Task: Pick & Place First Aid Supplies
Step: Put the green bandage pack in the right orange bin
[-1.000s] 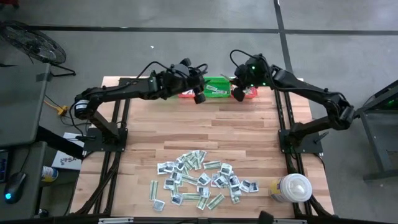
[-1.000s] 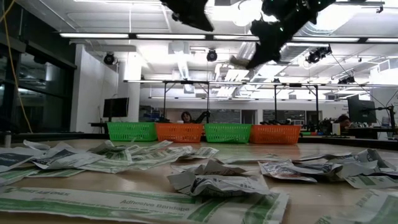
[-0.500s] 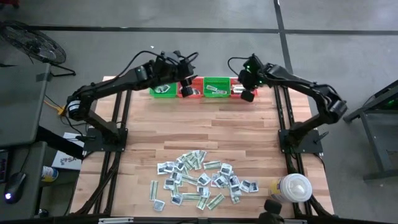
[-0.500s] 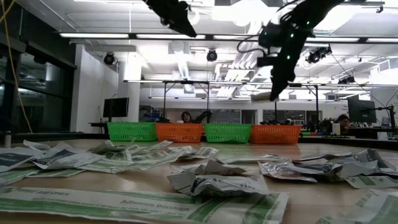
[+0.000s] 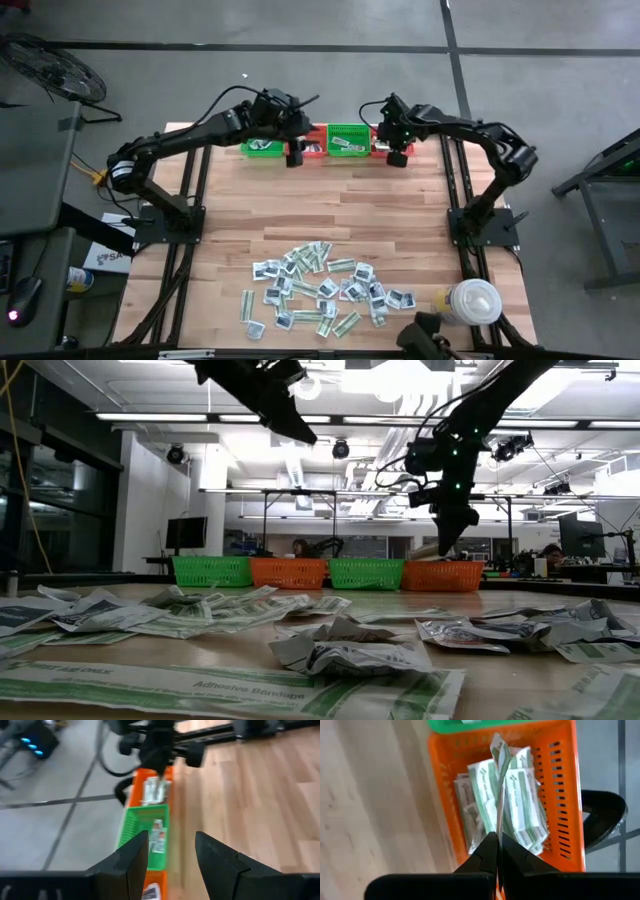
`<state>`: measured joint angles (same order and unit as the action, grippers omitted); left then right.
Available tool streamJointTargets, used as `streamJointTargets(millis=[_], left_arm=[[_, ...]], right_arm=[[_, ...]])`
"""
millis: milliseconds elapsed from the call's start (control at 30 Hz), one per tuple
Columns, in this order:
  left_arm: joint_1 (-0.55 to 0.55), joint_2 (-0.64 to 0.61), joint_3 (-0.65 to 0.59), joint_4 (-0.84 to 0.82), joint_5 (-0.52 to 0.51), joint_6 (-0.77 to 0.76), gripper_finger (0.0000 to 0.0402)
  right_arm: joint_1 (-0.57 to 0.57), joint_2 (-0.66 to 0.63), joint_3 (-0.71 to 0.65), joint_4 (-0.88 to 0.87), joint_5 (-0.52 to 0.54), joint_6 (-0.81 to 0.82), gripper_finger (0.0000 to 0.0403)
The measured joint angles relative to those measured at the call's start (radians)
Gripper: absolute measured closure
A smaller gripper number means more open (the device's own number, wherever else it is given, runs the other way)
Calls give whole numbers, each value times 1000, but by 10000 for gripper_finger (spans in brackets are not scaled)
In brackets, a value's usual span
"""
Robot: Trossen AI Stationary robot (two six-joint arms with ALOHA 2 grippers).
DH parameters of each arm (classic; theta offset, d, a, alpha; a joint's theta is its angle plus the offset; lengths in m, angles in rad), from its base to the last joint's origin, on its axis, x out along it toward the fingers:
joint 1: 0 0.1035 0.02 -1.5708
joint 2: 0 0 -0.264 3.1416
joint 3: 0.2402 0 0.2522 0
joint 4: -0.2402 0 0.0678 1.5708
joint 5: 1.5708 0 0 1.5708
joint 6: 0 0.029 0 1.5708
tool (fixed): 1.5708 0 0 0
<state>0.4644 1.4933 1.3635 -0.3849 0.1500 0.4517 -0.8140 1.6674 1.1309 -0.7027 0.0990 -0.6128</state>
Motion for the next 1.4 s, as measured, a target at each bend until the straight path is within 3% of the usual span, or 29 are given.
streamJointTargets(millis=[367,500,633,767,933,1033,1233,1400], left_arm=[[15,0,-20,0,190,77,243],[32,0,-20,-11,264,94,243],[44,0,-20,-39,267,94,243],[54,0,-20,-42,296,94,243],[53,0,-19,-45,293,94,243],[53,0,-19,-46,285,86,244],[53,0,-19,-63,263,67,244],[53,0,-19,-131,240,36,244]], right_arm=[[-57,14,0,-51,-132,10,403],[-56,14,0,-45,-113,33,402],[-57,14,0,-40,-99,75,379],[-57,14,0,-5,-107,118,331],[-54,12,0,56,91,244,276],[-55,0,0,89,143,290,260],[-50,-47,0,113,115,319,254],[-50,-122,0,116,-51,374,253]])
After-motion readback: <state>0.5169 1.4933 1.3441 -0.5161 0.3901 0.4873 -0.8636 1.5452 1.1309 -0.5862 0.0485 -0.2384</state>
